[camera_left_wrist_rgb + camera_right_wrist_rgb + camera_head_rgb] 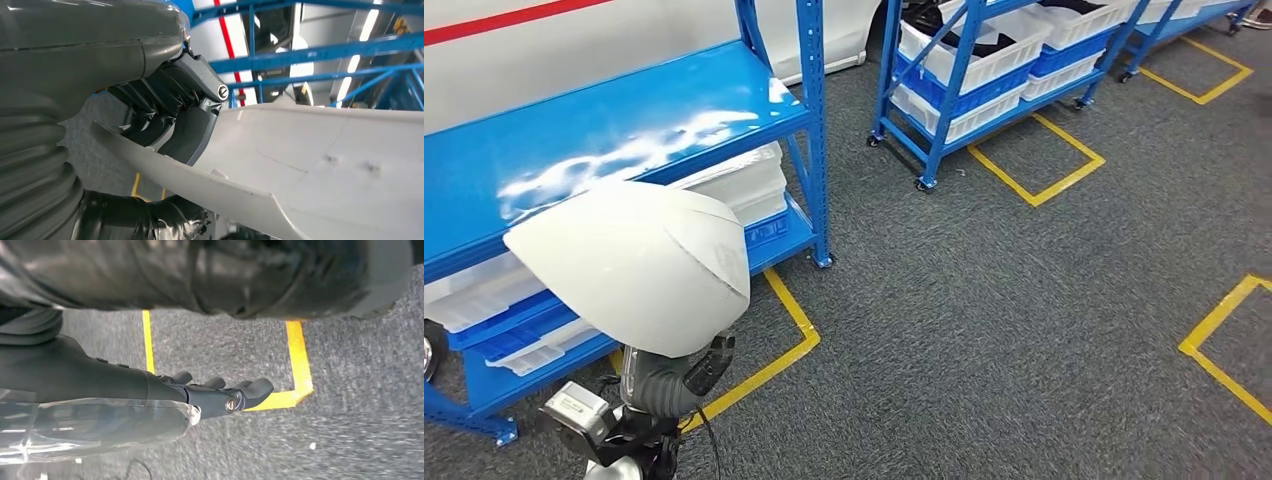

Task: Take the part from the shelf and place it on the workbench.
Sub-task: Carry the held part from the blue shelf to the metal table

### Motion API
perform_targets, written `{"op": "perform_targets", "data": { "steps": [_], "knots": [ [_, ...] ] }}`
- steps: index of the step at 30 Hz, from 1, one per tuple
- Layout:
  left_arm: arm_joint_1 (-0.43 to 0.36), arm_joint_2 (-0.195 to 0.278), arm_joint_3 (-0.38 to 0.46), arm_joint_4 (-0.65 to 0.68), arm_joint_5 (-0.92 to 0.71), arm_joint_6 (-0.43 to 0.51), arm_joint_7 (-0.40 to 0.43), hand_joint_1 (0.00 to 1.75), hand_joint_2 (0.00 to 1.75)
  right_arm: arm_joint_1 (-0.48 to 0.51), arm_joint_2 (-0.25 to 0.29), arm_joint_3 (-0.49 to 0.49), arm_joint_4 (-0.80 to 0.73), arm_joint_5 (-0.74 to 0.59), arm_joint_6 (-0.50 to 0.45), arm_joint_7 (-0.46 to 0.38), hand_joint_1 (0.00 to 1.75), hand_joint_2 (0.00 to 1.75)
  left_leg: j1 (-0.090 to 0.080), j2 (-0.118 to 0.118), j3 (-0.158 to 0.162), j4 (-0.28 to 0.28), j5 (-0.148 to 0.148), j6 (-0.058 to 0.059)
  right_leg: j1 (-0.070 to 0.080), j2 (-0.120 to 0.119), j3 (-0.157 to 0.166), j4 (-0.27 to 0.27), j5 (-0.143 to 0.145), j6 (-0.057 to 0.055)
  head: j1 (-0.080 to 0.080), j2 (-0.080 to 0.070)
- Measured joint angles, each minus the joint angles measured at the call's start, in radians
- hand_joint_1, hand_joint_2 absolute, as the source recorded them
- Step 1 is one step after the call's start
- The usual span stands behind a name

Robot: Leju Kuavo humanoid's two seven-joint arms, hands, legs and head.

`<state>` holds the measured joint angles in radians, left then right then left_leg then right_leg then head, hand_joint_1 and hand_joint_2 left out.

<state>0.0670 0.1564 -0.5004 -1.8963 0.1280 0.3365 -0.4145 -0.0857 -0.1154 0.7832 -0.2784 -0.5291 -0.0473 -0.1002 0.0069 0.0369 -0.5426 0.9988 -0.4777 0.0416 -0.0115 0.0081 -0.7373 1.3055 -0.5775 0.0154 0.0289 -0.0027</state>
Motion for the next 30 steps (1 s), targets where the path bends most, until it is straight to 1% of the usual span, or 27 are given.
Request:
{"op": "perform_targets", "data": {
  "steps": [1,2,3,4,5,6,7,8,9,10,12,13,14,15,16,17,19,20,21,22,23,24,25,26,28,29,30],
  "knots": [
    [0.000,0.000,0.000,0.000,0.001,0.001,0.000,1.75,1.75,0.001,0.000,0.000,0.001,0.000,0.001,0.000,0.00,0.00,0.000,0.011,0.000,0.000,0.000,-0.001,-0.001,-0.004,0.012,-0.016,0.017,0.001,0.000,0.000],
    [-0.001,0.000,0.000,0.000,0.001,0.002,0.001,1.75,1.75,0.002,0.000,0.000,0.002,0.000,0.001,0.000,0.00,0.00,0.000,0.021,0.001,0.001,-0.001,-0.002,-0.002,-0.012,0.042,-0.068,0.046,0.000,0.000,0.000],
    [-0.003,0.000,-0.001,0.000,0.002,0.002,0.001,1.75,1.75,0.002,0.000,0.000,0.003,0.000,0.001,-0.001,0.00,0.00,0.000,0.030,0.002,0.001,-0.003,-0.004,-0.001,-0.031,0.082,-0.137,0.076,-0.002,0.000,0.000],
    [-0.004,0.000,-0.001,0.000,0.002,0.003,0.001,1.75,1.75,0.001,0.000,0.000,0.003,0.000,0.001,-0.001,0.00,0.00,-0.003,0.038,0.002,0.003,-0.005,-0.008,0.004,-0.050,0.116,-0.202,0.095,-0.006,0.000,0.000],
    [-0.006,0.000,-0.001,0.000,0.003,0.003,0.002,1.75,1.75,0.000,0.000,0.000,0.004,0.000,0.001,-0.001,0.00,0.00,-0.006,0.047,0.003,0.004,-0.007,-0.012,0.009,-0.065,0.138,-0.247,0.106,-0.010,0.000,0.000],
    [-0.007,0.000,-0.001,0.000,0.003,0.004,0.002,1.75,1.75,-0.001,0.000,0.000,0.004,0.000,0.002,-0.002,0.00,0.00,-0.009,0.056,0.003,0.005,-0.009,-0.017,0.013,-0.072,0.146,-0.269,0.107,-0.015,-0.001,0.000],
    [-0.009,0.000,-0.002,0.000,0.004,0.004,0.001,1.75,1.75,-0.001,0.000,0.000,0.005,0.000,0.002,-0.002,0.00,0.00,-0.011,0.065,0.003,0.005,-0.010,-0.022,0.017,-0.065,0.145,-0.274,0.106,-0.020,-0.001,0.000],
    [-0.011,0.000,-0.004,0.001,0.004,0.004,0.001,1.75,1.75,-0.001,0.000,0.000,0.006,0.000,0.003,-0.002,0.00,0.00,-0.011,0.074,0.005,0.005,-0.012,-0.027,0.015,-0.054,0.144,-0.275,0.108,-0.026,-0.001,0.000],
    [-0.014,0.000,-0.005,0.001,0.004,0.004,0.000,1.75,1.75,0.000,0.000,0.000,0.007,0.000,0.004,-0.002,0.00,0.00,-0.009,0.069,0.005,0.010,-0.018,-0.033,0.013,-0.044,0.145,-0.278,0.111,-0.031,-0.001,0.000],
    [-0.017,0.000,-0.006,0.001,0.004,0.005,-0.001,1.75,1.75,0.000,0.000,0.000,0.008,0.000,0.004,-0.001,0.00,0.00,-0.007,0.053,0.000,0.027,-0.032,-0.038,0.011,-0.035,0.147,-0.282,0.113,-0.036,-0.001,0.000],
    [-0.018,0.000,-0.007,0.001,0.005,0.006,-0.003,1.75,1.75,-0.001,0.000,0.000,0.009,0.000,0.006,0.000,0.00,0.00,-0.002,0.003,-0.040,0.118,-0.086,-0.046,0.007,-0.018,0.148,-0.285,0.117,-0.046,-0.002,0.000],
    [-0.016,0.000,-0.008,0.002,0.005,0.009,-0.004,1.75,1.75,-0.002,0.000,0.000,0.009,0.000,0.007,0.000,0.00,0.00,-0.001,-0.014,-0.072,0.183,-0.116,-0.048,0.007,-0.007,0.147,-0.285,0.118,-0.049,-0.002,0.000],
    [-0.013,0.000,-0.009,0.003,0.005,0.011,-0.005,1.75,1.75,-0.002,0.000,0.001,0.009,0.002,0.008,-0.002,0.00,0.00,-0.001,-0.021,-0.101,0.241,-0.138,-0.049,0.008,0.004,0.146,-0.283,0.119,-0.052,-0.002,0.000],
    [-0.010,0.000,-0.009,0.004,0.006,0.015,-0.005,1.75,1.75,0.000,-0.001,0.001,0.009,0.004,0.009,-0.004,0.00,0.00,-0.001,-0.025,-0.118,0.275,-0.142,-0.049,0.008,0.017,0.145,-0.282,0.119,-0.053,-0.002,0.000],
    [-0.006,0.000,-0.010,0.005,0.006,0.017,-0.005,1.75,1.75,0.004,-0.002,0.002,0.006,0.006,0.008,-0.008,0.00,0.00,-0.001,-0.028,-0.119,0.272,-0.127,-0.049,0.008,0.029,0.145,-0.280,0.119,-0.052,-0.002,0.000],
    [-0.003,0.001,-0.010,0.005,0.006,0.019,-0.005,1.75,1.75,0.009,-0.003,0.003,0.000,0.008,0.006,-0.011,0.00,0.00,0.000,-0.032,-0.103,0.234,-0.096,-0.047,0.008,0.041,0.146,-0.278,0.118,-0.052,-0.002,0.000],
    [-0.003,0.001,-0.010,0.005,0.006,0.017,-0.004,1.75,1.75,0.021,-0.006,0.004,-0.016,0.006,0.001,-0.015,0.00,0.00,0.003,-0.060,-0.047,0.108,-0.032,-0.043,0.010,0.062,0.143,-0.270,0.116,-0.047,-0.002,0.000],
    [-0.003,0.002,-0.010,0.005,0.007,0.015,-0.004,1.75,1.75,0.026,-0.008,0.004,-0.023,0.004,-0.001,-0.016,0.00,0.00,0.005,-0.075,-0.025,0.061,-0.016,-0.040,0.010,0.072,0.140,-0.266,0.115,-0.043,-0.002,0.000],
    [-0.004,0.002,-0.011,0.005,0.008,0.013,-0.004,1.75,1.75,0.030,-0.010,0.004,-0.029,0.001,-0.002,-0.016,0.00,0.00,0.005,-0.085,-0.014,0.034,-0.011,-0.038,0.009,0.080,0.135,-0.264,0.115,-0.038,-0.002,0.000],
    [-0.006,0.002,-0.012,0.005,0.009,0.010,-0.003,1.75,1.75,0.034,-0.012,0.004,-0.034,-0.004,-0.005,-0.017,0.00,0.00,0.003,-0.086,-0.011,0.027,-0.014,-0.035,0.009,0.089,0.131,-0.263,0.117,-0.032,-0.002,0.000],
    [-0.010,0.001,-0.014,0.005,0.010,0.006,-0.001,1.75,1.75,0.041,-0.015,0.004,-0.038,-0.010,-0.008,-0.019,0.00,0.00,0.002,-0.078,-0.010,0.024,-0.012,-0.029,0.006,0.095,0.128,-0.264,0.119,-0.025,-0.002,0.000],
    [-0.016,0.001,-0.016,0.005,0.012,0.001,0.001,1.75,1.75,0.047,-0.016,0.003,-0.042,-0.017,-0.012,-0.022,0.00,0.00,0.002,-0.069,-0.009,0.019,-0.008,-0.022,0.005,0.092,0.126,-0.263,0.119,-0.020,-0.001,0.000],
    [-0.024,0.000,-0.019,0.006,0.014,-0.003,0.003,1.75,1.75,0.053,-0.018,0.002,-0.045,-0.024,-0.015,-0.025,0.00,0.00,0.003,-0.060,-0.008,0.014,-0.004,-0.015,0.005,0.079,0.122,-0.253,0.110,-0.014,-0.001,0.000],
    [-0.031,0.000,-0.022,0.006,0.016,-0.007,0.006,1.75,1.75,0.057,-0.018,0.001,-0.049,-0.029,-0.018,-0.028,0.00,0.00,0.004,-0.051,-0.007,0.008,0.000,-0.008,0.005,0.058,0.110,-0.226,0.091,-0.009,-0.001,0.000],
    [-0.039,-0.002,-0.025,0.007,0.018,-0.013,0.011,1.75,1.75,0.061,-0.019,-0.003,-0.054,-0.040,-0.030,-0.033,0.00,0.00,0.002,-0.030,-0.007,0.005,0.002,-0.001,0.005,0.017,0.061,-0.116,0.027,-0.002,0.000,0.000],
    [-0.039,-0.002,-0.025,0.007,0.019,-0.018,0.015,1.75,1.75,0.069,-0.019,-0.006,-0.060,-0.047,-0.048,-0.032,0.00,0.00,0.001,-0.018,-0.008,0.005,0.002,0.000,0.004,0.008,0.031,-0.053,-0.001,0.000,0.000,0.000],
    [-0.039,-0.004,-0.024,0.008,0.019,-0.026,0.019,1.75,1.75,0.087,-0.021,-0.008,-0.083,-0.058,-0.089,-0.021,0.00,0.00,0.000,-0.007,-0.008,0.006,0.001,0.000,0.002,0.003,0.013,-0.010,-0.013,0.003,0.000,0.000]
  ]
}}
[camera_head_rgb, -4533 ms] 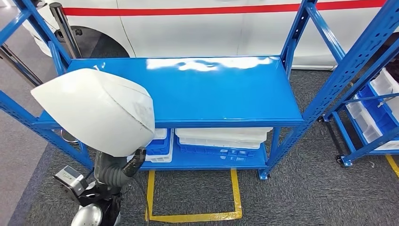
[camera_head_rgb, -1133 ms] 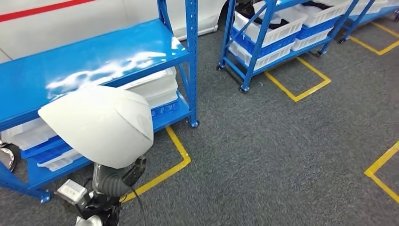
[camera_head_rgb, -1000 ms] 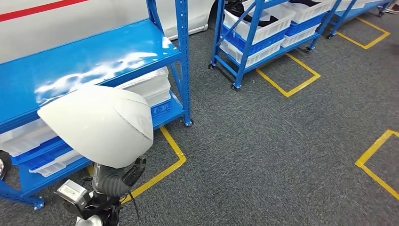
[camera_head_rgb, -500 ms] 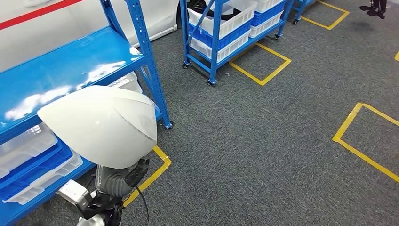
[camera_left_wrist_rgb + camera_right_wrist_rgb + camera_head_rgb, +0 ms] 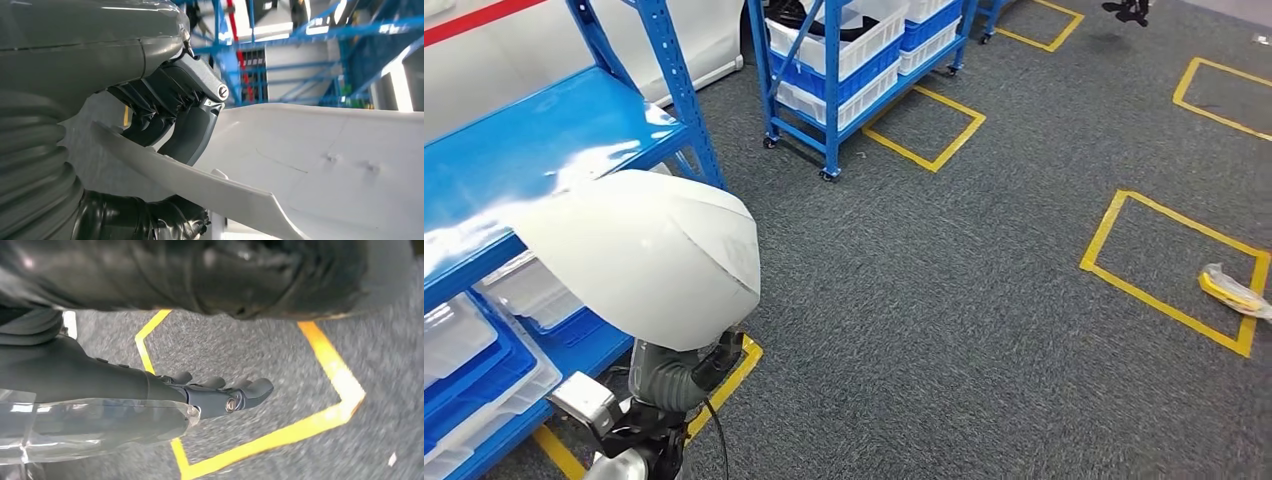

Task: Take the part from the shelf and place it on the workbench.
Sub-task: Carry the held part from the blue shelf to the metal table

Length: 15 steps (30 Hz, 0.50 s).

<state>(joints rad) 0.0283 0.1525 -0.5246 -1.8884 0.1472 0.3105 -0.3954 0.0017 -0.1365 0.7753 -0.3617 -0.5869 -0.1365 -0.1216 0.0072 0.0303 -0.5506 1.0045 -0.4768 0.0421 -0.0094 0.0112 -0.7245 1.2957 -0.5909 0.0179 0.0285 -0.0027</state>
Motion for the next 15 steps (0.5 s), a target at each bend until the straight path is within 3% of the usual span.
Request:
{"op": "perform_targets", "data": {
  "steps": [1,2,4,6,7,9,11,13,15],
  "knots": [
    [0.001,-0.003,0.003,0.000,-0.001,-0.011,0.005,1.75,1.75,0.033,-0.011,-0.002,-0.055,-0.015,-0.065,0.025,0.00,0.00,0.000,0.009,0.001,0.000,-0.002,0.000,-0.002,-0.004,0.000,0.007,0.006,0.001,0.000,0.000],
    [0.003,-0.007,0.007,0.000,-0.003,-0.024,0.010,1.75,1.75,0.080,-0.034,-0.002,-0.146,-0.035,-0.147,0.062,0.00,0.00,0.000,0.017,0.002,0.001,-0.004,-0.001,-0.004,-0.010,0.021,-0.025,0.029,0.002,0.000,0.000],
    [0.007,-0.017,0.017,0.000,-0.008,-0.046,0.018,1.75,1.75,0.178,-0.099,0.004,-0.369,-0.077,-0.298,0.139,0.00,0.00,-0.002,0.027,0.008,0.004,-0.011,-0.006,-0.002,-0.047,0.098,-0.158,0.084,0.001,0.000,0.000],
    [0.010,-0.023,0.026,0.000,-0.012,-0.053,0.022,1.75,1.75,0.241,-0.154,0.016,-0.535,-0.108,-0.371,0.171,0.00,0.00,-0.007,0.041,0.011,0.007,-0.018,-0.016,0.007,-0.076,0.142,-0.246,0.105,-0.008,0.000,0.000],
    [0.010,-0.025,0.029,0.000,-0.013,-0.055,0.023,1.75,1.75,0.260,-0.174,0.022,-0.593,-0.120,-0.386,0.174,0.00,0.00,-0.009,0.052,0.013,0.007,-0.021,-0.022,0.012,-0.076,0.143,-0.256,0.103,-0.014,0.000,0.000],
    [0.008,-0.030,0.032,0.000,-0.013,-0.063,0.026,1.75,1.75,0.282,-0.206,0.037,-0.680,-0.145,-0.396,0.163,0.00,0.00,-0.008,0.071,0.018,0.008,-0.028,-0.034,0.011,-0.048,0.140,-0.260,0.107,-0.026,0.000,0.000],
    [0.003,-0.034,0.033,0.000,-0.011,-0.086,0.029,1.75,1.75,0.291,-0.232,0.055,-0.741,-0.177,-0.410,0.143,0.00,0.00,-0.005,0.043,0.008,0.045,-0.058,-0.043,0.005,-0.025,0.143,-0.266,0.111,-0.039,0.000,0.000],
    [-0.005,-0.040,0.033,0.001,-0.003,-0.121,0.035,1.75,1.75,0.285,-0.254,0.085,-0.784,-0.227,-0.426,0.120,0.00,0.00,-0.002,-0.003,-0.041,0.154,-0.119,-0.048,0.004,-0.007,0.144,-0.268,0.113,-0.047,0.000,0.000],
    [-0.019,-0.049,0.030,0.007,0.006,-0.147,0.040,1.75,1.75,0.267,-0.263,0.114,-0.789,-0.285,-0.420,0.087,0.00,0.00,-0.001,-0.018,-0.097,0.268,-0.160,-0.048,0.005,0.015,0.142,-0.266,0.114,-0.050,0.000,0.000]
  ]
}}
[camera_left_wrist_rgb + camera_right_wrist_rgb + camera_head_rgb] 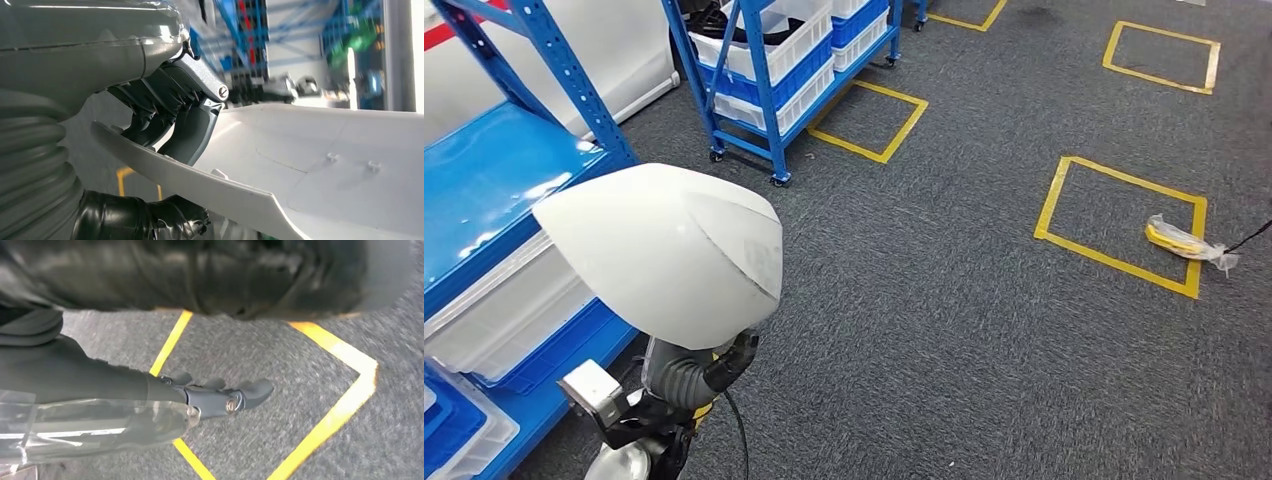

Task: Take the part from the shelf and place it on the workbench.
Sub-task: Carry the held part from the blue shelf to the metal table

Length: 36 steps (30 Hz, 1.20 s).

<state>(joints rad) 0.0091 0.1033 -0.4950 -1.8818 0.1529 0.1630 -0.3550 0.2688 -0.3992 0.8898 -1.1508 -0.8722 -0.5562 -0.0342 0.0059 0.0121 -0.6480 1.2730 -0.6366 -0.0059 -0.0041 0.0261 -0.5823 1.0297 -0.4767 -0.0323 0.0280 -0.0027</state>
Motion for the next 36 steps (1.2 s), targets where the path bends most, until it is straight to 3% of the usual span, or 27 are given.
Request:
{"op": "perform_targets", "data": {
  "steps": [1,2,3,5,7,9,10,12,14,15,16,17,20,22,24,25,27,29,31,32,33,34,36],
  "knots": [
    [-0.009,-0.005,-0.002,0.003,0.003,-0.007,0.001,1.75,1.75,-0.009,0.001,0.009,0.010,-0.020,0.008,-0.015,0.00,0.00,0.000,-0.003,-0.010,0.018,0.005,0.001,0.001,0.012,0.000,0.001,0.000,0.000,0.000,0.000],
    [-0.016,-0.010,-0.004,0.006,0.004,-0.010,0.002,1.75,1.75,-0.017,0.003,0.015,0.021,-0.033,0.016,-0.026,0.00,0.00,0.000,-0.005,-0.002,-0.003,0.030,0.003,0.001,0.024,0.001,0.002,0.000,0.000,0.000,0.000],
    [-0.022,-0.015,-0.006,0.009,0.004,-0.012,0.002,1.75,1.75,-0.023,0.006,0.020,0.030,-0.039,0.021,-0.033,0.00,0.00,0.000,-0.011,0.023,-0.057,0.067,0.007,0.001,0.036,0.002,0.003,0.000,0.000,0.000,0.000],
    [-0.032,-0.021,-0.007,0.012,0.005,-0.013,0.002,1.75,1.75,-0.031,0.010,0.028,0.042,-0.045,0.026,-0.038,0.00,0.00,0.001,-0.048,0.080,-0.187,0.125,0.016,0.001,0.059,0.001,0.007,0.000,0.003,0.000,0.000],
    [-0.036,-0.024,-0.009,0.014,0.006,-0.013,0.002,1.75,1.75,-0.036,0.013,0.034,0.051,-0.046,0.027,-0.041,0.00,0.00,0.000,-0.072,0.107,-0.249,0.138,0.021,-0.002,0.078,-0.007,0.010,0.002,0.013,0.000,0.000],
    [-0.039,-0.028,-0.011,0.016,0.008,-0.013,0.002,1.75,1.75,-0.038,0.015,0.040,0.059,-0.046,0.026,-0.042,0.00,0.00,-0.001,-0.057,0.111,-0.259,0.141,0.026,-0.004,0.094,-0.014,0.006,0.008,0.027,0.000,0.000],
    [-0.042,-0.030,-0.012,0.016,0.010,-0.014,0.002,1.75,1.75,-0.038,0.016,0.043,0.062,-0.047,0.025,-0.042,0.00,0.00,0.001,-0.047,0.112,-0.265,0.145,0.032,-0.004,0.088,-0.015,0.008,0.006,0.032,0.000,0.000],
    [-0.045,-0.035,-0.014,0.017,0.019,-0.019,0.004,1.75,1.75,-0.041,0.016,0.047,0.068,-0.049,0.020,-0.042,0.00,0.00,0.006,-0.023,0.116,-0.278,0.152,0.043,-0.001,0.043,-0.039,0.061,-0.030,0.043,0.003,0.000],
    [-0.046,-0.038,-0.015,0.019,0.027,-0.027,0.006,1.75,1.75,-0.046,0.017,0.049,0.072,-0.050,0.009,-0.044,0.00,0.00,0.005,0.001,0.116,-0.280,0.153,0.047,-0.006,-0.005,-0.098,0.182,-0.091,0.053,0.006,0.000],
    [-0.047,-0.039,-0.016,0.021,0.031,-0.033,0.007,1.75,1.75,-0.048,0.018,0.049,0.074,-0.052,0.002,-0.046,0.00,0.00,0.004,0.014,0.116,-0.280,0.152,0.048,-0.010,-0.013,-0.125,0.237,-0.109,0.058,0.006,0.000],
    [-0.048,-0.041,-0.017,0.024,0.034,-0.039,0.007,1.75,1.75,-0.049,0.019,0.050,0.076,-0.054,-0.004,-0.049,0.00,0.00,0.004,0.027,0.116,-0.280,0.150,0.047,-0.014,-0.017,-0.138,0.262,-0.109,0.062,0.006,0.000],
    [-0.051,-0.043,-0.019,0.027,0.036,-0.044,0.007,1.75,1.75,-0.049,0.020,0.050,0.079,-0.056,-0.010,-0.052,0.00,0.00,0.005,0.038,0.118,-0.279,0.148,0.045,-0.017,-0.022,-0.132,0.250,-0.091,0.066,0.006,0.000],
    [-0.062,-0.052,-0.023,0.034,0.041,-0.057,0.007,1.75,1.75,-0.050,0.025,0.050,0.088,-0.066,-0.024,-0.056,0.00,0.00,0.004,0.065,0.125,-0.272,0.136,0.032,-0.021,-0.067,-0.043,0.070,-0.005,0.069,0.006,0.000],
    [-0.068,-0.057,-0.025,0.037,0.045,-0.064,0.007,1.75,1.75,-0.052,0.032,0.050,0.097,-0.073,-0.029,-0.055,0.00,0.00,0.000,0.080,0.129,-0.269,0.128,0.020,-0.013,-0.085,-0.015,0.011,0.005,0.058,0.005,0.000],
    [-0.074,-0.062,-0.028,0.043,0.049,-0.071,0.006,1.75,1.75,-0.054,0.043,0.050,0.113,-0.080,-0.029,-0.056,0.00,0.00,-0.001,0.094,0.135,-0.269,0.123,0.008,-0.009,-0.066,-0.017,0.010,0.003,0.043,0.004,0.000],
    [-0.076,-0.064,-0.029,0.045,0.051,-0.074,0.005,1.75,1.75,-0.054,0.050,0.050,0.121,-0.082,-0.028,-0.057,0.00,0.00,0.001,0.088,0.136,-0.265,0.117,0.002,-0.010,-0.057,-0.016,0.008,0.004,0.037,0.004,0.000],
    [-0.080,-0.066,-0.030,0.049,0.052,-0.076,0.004,1.75,1.75,-0.058,0.063,0.049,0.140,-0.086,-0.021,-0.059,0.00,0.00,0.005,0.049,0.117,-0.214,0.080,-0.006,-0.014,-0.039,-0.013,0.003,0.007,0.023,0.004,0.000],
    [-0.078,-0.067,-0.031,0.055,0.052,-0.077,0.003,1.75,1.75,-0.067,0.077,0.046,0.167,-0.087,-0.002,-0.062,0.00,0.00,0.007,0.008,0.059,-0.092,0.018,-0.008,-0.012,-0.021,-0.014,0.002,0.007,0.014,0.004,0.000],
    [-0.074,-0.066,-0.031,0.063,0.052,-0.076,0.003,1.75,1.75,-0.078,0.095,0.041,0.205,-0.085,0.029,-0.066,0.00,0.00,0.007,-0.003,0.008,0.003,-0.006,-0.007,-0.009,0.004,-0.013,0.003,0.008,0.011,0.004,0.000],
    [-0.072,-0.066,-0.031,0.066,0.052,-0.074,0.003,1.75,1.75,-0.083,0.103,0.038,0.226,-0.081,0.045,-0.067,0.00,0.00,0.007,-0.004,0.004,0.003,0.010,-0.005,-0.008,0.016,-0.013,0.004,0.007,0.011,0.004,0.000],
    [-0.071,-0.066,-0.031,0.069,0.051,-0.071,0.002,1.75,1.75,-0.088,0.113,0.037,0.248,-0.076,0.063,-0.069,0.00,0.00,0.007,-0.007,0.016,-0.031,0.042,-0.003,-0.008,0.029,-0.012,0.005,0.007,0.011,0.004,0.000],
    [-0.070,-0.066,-0.031,0.071,0.049,-0.067,0.000,1.75,1.75,-0.093,0.121,0.035,0.269,-0.069,0.082,-0.073,0.00,0.00,0.007,-0.017,0.040,-0.093,0.082,0.002,-0.008,0.042,-0.011,0.006,0.007,0.012,0.004,0.000],
    [-0.068,-0.066,-0.031,0.074,0.041,-0.053,-0.008,1.75,1.75,-0.107,0.138,0.032,0.323,-0.054,0.140,-0.084,0.00,0.00,0.008,-0.056,0.085,-0.206,0.130,0.011,-0.007,0.065,-0.016,0.011,0.007,0.016,0.004,0.000]
  ]
}}
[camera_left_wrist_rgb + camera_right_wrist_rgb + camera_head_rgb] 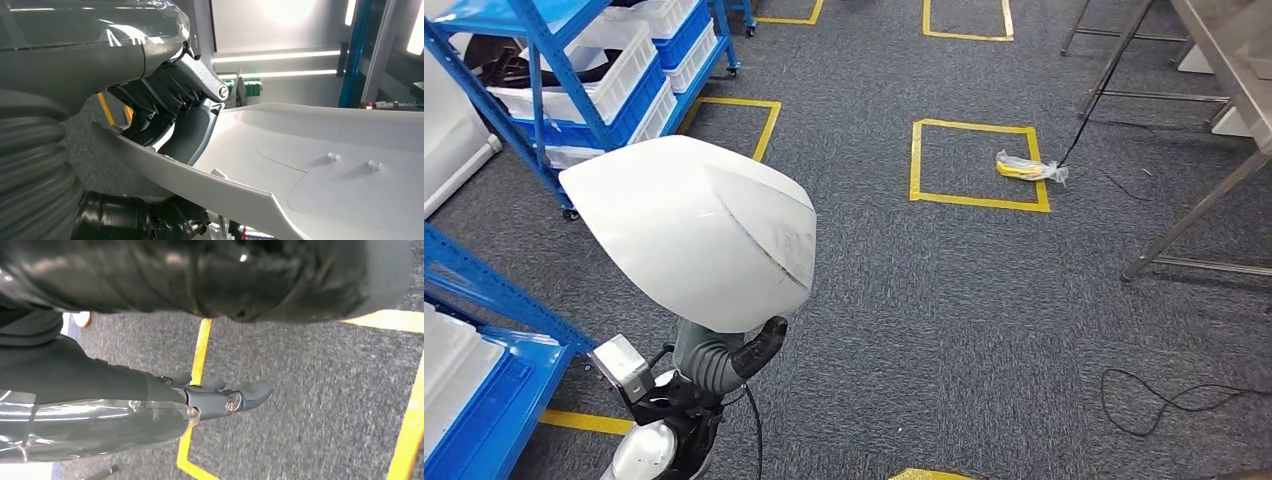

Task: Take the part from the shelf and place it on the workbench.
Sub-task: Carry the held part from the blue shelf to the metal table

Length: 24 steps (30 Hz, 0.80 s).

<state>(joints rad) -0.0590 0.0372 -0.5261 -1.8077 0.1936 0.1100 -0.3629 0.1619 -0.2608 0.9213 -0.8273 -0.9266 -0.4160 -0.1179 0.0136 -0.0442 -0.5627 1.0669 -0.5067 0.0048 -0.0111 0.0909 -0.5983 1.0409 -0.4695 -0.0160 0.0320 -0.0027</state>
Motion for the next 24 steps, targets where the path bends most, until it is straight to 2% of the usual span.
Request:
{"op": "perform_targets", "data": {
  "steps": [2,4,5,6,8,9,10,11,12,13,15,16,17,19,21,23,24],
  "knots": [
    [0.003,0.001,-0.001,0.001,-0.012,0.021,-0.010,1.75,1.75,-0.020,0.015,-0.002,0.076,0.006,0.085,-0.015,0.00,0.00,-0.003,-0.022,0.016,-0.043,0.004,0.005,-0.004,0.020,-0.009,0.001,0.004,0.012,0.000,0.000],
    [0.005,0.001,-0.004,0.002,-0.020,0.048,-0.017,1.75,1.75,-0.042,0.032,-0.003,0.166,0.006,0.166,-0.029,0.00,0.00,-0.004,-0.003,0.021,-0.055,0.011,0.013,-0.010,0.032,-0.014,-0.001,0.009,0.026,0.000,0.000],
    [0.004,0.001,-0.006,0.002,-0.022,0.062,-0.021,1.75,1.75,-0.052,0.040,-0.004,0.211,0.008,0.199,-0.037,0.00,0.00,-0.002,0.008,0.024,-0.063,0.015,0.019,-0.008,0.020,-0.017,0.006,0.003,0.032,0.001,0.000],
    [0.004,0.001,-0.008,0.003,-0.022,0.078,-0.026,1.75,1.75,-0.066,0.047,-0.004,0.254,0.012,0.228,-0.045,0.00,0.00,0.001,0.020,0.028,-0.071,0.020,0.026,-0.007,-0.002,-0.028,0.030,-0.013,0.036,0.003,0.000],
    [0.006,0.002,-0.011,0.006,-0.021,0.112,-0.038,1.75,1.75,-0.097,0.059,-0.004,0.342,0.026,0.278,-0.061,0.00,0.00,0.002,0.045,0.030,-0.078,0.024,0.034,-0.005,-0.056,-0.078,0.131,-0.070,0.043,0.007,0.000],
    [0.009,0.002,-0.012,0.007,-0.021,0.128,-0.044,1.75,1.75,-0.114,0.062,-0.003,0.382,0.034,0.296,-0.065,0.00,0.00,0.001,0.059,0.030,-0.078,0.023,0.035,-0.008,-0.071,-0.107,0.190,-0.096,0.047,0.007,0.000],
    [0.013,0.004,-0.012,0.008,-0.022,0.145,-0.050,1.75,1.75,-0.130,0.066,-0.002,0.419,0.044,0.311,-0.066,0.00,0.00,0.000,0.073,0.030,-0.078,0.022,0.035,-0.010,-0.080,-0.127,0.230,-0.107,0.051,0.007,0.000],
    [0.017,0.006,-0.012,0.008,-0.022,0.160,-0.056,1.75,1.75,-0.144,0.068,0.000,0.451,0.053,0.322,-0.064,0.00,0.00,0.000,0.086,0.031,-0.078,0.020,0.034,-0.013,-0.085,-0.129,0.237,-0.099,0.054,0.007,0.000],
    [0.021,0.010,-0.012,0.008,-0.023,0.173,-0.061,1.75,1.75,-0.158,0.069,0.002,0.480,0.062,0.330,-0.060,0.00,0.00,0.000,0.098,0.033,-0.077,0.017,0.032,-0.015,-0.092,-0.111,0.206,-0.074,0.056,0.007,0.000],
    [0.026,0.015,-0.012,0.007,-0.023,0.185,-0.066,1.75,1.75,-0.170,0.069,0.006,0.505,0.071,0.336,-0.055,0.00,0.00,0.000,0.108,0.036,-0.075,0.014,0.028,-0.017,-0.105,-0.077,0.146,-0.040,0.057,0.007,0.000],
    [0.036,0.028,-0.011,0.001,-0.021,0.201,-0.074,1.75,1.75,-0.192,0.069,0.011,0.540,0.086,0.342,-0.050,0.00,0.00,-0.003,0.123,0.040,-0.070,0.006,0.018,-0.012,-0.138,-0.013,0.028,0.000,0.050,0.007,0.000],
    [0.040,0.034,-0.011,-0.002,-0.020,0.208,-0.078,1.75,1.75,-0.201,0.070,0.014,0.552,0.094,0.345,-0.048,0.00,0.00,-0.005,0.130,0.042,-0.068,0.003,0.012,-0.008,-0.147,0.001,-0.002,0.004,0.044,0.006,0.000],
    [0.044,0.039,-0.010,-0.005,-0.019,0.215,-0.082,1.75,1.75,-0.209,0.070,0.019,0.562,0.102,0.348,-0.047,0.00,0.00,-0.007,0.137,0.044,-0.068,0.000,0.006,-0.003,-0.147,0.003,-0.011,-0.001,0.038,0.006,0.000],
    [0.051,0.047,-0.009,-0.013,-0.019,0.228,-0.089,1.75,1.75,-0.222,0.070,0.031,0.577,0.118,0.354,-0.039,0.00,0.00,-0.005,0.149,0.049,-0.069,-0.005,-0.005,-0.002,-0.127,0.003,-0.014,0.001,0.025,0.006,0.000],
    [0.058,0.057,-0.006,-0.021,-0.019,0.240,-0.096,1.75,1.75,-0.234,0.070,0.043,0.586,0.130,0.355,-0.024,0.00,0.00,-0.001,0.120,0.042,-0.041,-0.030,-0.016,-0.006,-0.109,0.008,-0.021,0.005,0.013,0.005,0.000],
    [0.069,0.069,-0.002,-0.028,-0.020,0.252,-0.102,1.75,1.75,-0.247,0.071,0.054,0.591,0.141,0.356,-0.007,0.00,0.00,0.001,0.071,-0.008,0.067,-0.089,-0.022,-0.008,-0.092,0.010,-0.024,0.006,0.003,0.005,0.000],
    [0.077,0.074,0.000,-0.030,-0.021,0.258,-0.105,1.75,1.75,-0.252,0.072,0.060,0.593,0.147,0.356,0.001,0.00,0.00,0.002,0.059,-0.043,0.136,-0.118,-0.022,-0.007,-0.082,0.009,-0.023,0.006,0.000,0.004,0.000]
  ]
}}
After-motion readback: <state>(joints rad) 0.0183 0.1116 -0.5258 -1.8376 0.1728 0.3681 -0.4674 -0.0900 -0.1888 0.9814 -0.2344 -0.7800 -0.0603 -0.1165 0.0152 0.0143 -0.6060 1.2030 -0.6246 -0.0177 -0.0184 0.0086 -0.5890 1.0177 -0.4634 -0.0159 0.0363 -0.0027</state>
